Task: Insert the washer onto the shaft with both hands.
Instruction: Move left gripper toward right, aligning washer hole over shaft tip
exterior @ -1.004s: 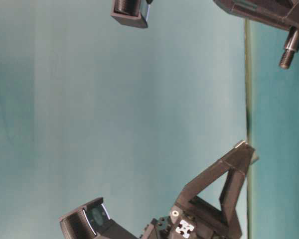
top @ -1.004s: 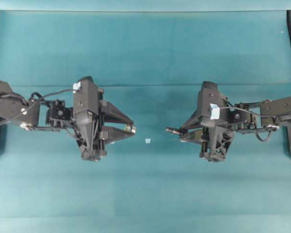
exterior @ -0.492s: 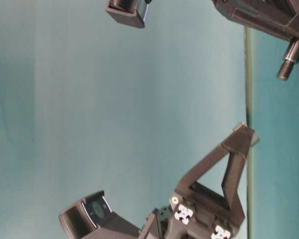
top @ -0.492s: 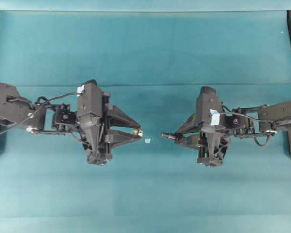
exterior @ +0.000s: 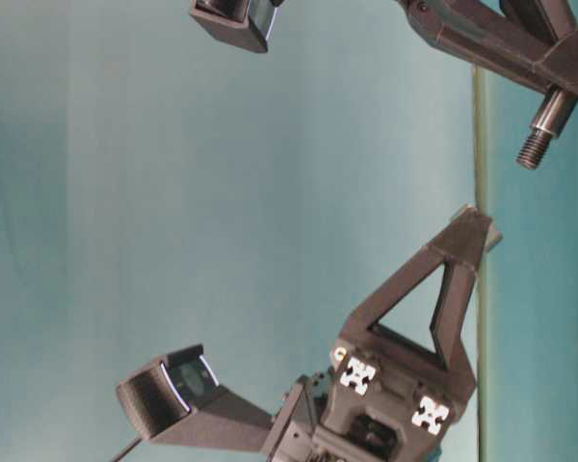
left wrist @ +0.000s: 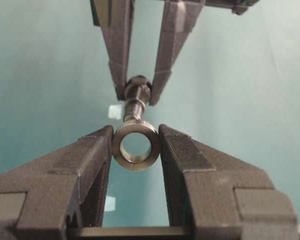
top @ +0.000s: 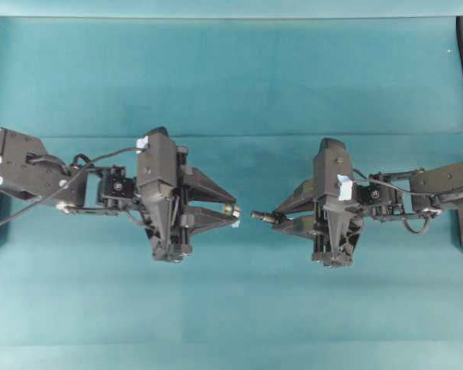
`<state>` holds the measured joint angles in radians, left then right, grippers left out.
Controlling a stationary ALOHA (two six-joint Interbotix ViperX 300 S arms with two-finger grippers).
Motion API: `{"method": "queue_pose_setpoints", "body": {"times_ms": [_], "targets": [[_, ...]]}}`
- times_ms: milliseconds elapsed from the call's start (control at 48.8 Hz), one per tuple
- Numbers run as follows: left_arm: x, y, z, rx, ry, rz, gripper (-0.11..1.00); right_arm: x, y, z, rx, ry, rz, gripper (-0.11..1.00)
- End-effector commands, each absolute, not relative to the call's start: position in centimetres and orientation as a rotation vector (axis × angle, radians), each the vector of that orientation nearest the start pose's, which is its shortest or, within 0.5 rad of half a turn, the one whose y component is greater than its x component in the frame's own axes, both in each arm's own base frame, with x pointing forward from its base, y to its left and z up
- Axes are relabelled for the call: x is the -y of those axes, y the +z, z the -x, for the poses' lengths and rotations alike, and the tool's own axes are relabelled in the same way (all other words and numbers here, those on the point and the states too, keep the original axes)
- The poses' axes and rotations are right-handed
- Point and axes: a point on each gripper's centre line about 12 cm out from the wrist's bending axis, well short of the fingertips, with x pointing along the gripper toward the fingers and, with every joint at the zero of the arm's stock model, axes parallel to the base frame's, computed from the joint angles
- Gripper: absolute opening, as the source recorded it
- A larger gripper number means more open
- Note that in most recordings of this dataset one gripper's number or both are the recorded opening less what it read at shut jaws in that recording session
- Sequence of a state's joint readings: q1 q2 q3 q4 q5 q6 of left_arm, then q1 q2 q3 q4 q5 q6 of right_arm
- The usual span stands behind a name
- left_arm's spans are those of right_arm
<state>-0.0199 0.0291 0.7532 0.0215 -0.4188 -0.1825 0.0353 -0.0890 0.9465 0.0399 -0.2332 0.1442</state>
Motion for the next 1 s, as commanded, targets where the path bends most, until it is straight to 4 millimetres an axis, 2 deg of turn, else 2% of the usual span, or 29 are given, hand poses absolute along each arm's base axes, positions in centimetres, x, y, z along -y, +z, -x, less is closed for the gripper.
{"method": "queue_pose_setpoints", "body": {"times_ms": [0, 389, 984], "targets": [[1.0, 18.1, -39.8, -0.33, -0.003, 0.159, 0.35, -1.2, 14.1, -32.8, -0.599, -0.028, -0.17, 0.0], [1.1, 17.6, -40.7, -0.338, -0.005, 0.16, 0.35, -1.2, 14.3, -33.2, -0.579, -0.026, -0.169, 0.0], [1.1, 17.1, -40.7, -0.349, -0.005, 0.16, 0.35, -1.2, 14.6, -33.8, -0.555, -0.022, -0.162, 0.0]]}}
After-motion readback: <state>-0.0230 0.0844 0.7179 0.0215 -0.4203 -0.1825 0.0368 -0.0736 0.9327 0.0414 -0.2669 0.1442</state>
